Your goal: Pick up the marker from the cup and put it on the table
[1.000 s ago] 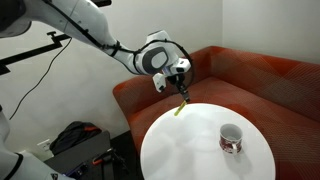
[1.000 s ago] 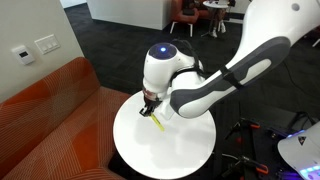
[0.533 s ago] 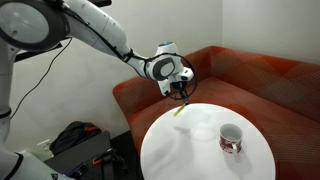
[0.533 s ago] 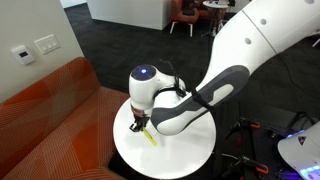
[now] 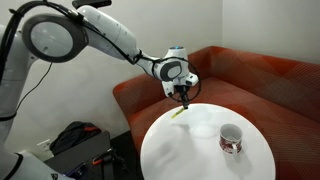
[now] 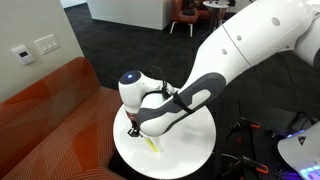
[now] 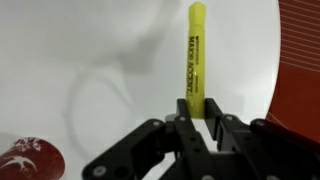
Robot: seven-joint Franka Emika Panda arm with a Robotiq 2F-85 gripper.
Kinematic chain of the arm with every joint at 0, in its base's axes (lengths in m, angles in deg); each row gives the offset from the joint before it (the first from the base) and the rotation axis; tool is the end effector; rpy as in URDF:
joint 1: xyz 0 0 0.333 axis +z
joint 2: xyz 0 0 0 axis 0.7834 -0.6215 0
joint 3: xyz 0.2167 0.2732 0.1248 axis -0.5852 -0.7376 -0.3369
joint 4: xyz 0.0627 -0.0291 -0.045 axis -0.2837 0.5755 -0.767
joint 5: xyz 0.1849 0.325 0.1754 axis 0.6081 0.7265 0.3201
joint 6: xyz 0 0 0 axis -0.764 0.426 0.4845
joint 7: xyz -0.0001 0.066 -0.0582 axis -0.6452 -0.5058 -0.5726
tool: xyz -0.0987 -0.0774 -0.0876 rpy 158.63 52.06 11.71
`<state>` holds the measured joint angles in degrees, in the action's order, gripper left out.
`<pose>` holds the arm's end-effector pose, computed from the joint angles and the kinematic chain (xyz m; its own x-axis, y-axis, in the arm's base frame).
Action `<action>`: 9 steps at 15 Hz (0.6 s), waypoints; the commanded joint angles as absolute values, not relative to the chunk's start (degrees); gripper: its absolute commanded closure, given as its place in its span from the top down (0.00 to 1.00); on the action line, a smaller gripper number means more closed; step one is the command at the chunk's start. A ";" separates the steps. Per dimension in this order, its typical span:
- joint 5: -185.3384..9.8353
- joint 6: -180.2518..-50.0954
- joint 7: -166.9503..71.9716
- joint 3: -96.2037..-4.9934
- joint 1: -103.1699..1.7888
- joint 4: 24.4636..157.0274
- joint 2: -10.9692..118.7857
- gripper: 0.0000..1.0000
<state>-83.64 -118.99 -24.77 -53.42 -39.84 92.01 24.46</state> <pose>0.7202 0.1370 0.1224 0.9547 -0.2969 -0.0180 -0.2968 -0.9549 0.0102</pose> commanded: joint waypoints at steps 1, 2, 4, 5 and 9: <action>-81.43 -113.75 -25.86 -53.53 -41.24 86.71 21.05 0.06; -81.14 -113.04 -26.07 -53.65 -41.66 85.85 20.28 0.06; -80.81 -112.11 -26.01 -53.63 -42.18 84.29 18.82 0.06; -80.60 -111.68 -25.94 -53.63 -42.42 83.51 18.14 0.06; -79.61 -110.35 -25.58 -53.60 -43.11 80.60 15.44 0.06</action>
<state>-81.45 -113.60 -24.77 -53.34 -42.39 84.65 17.75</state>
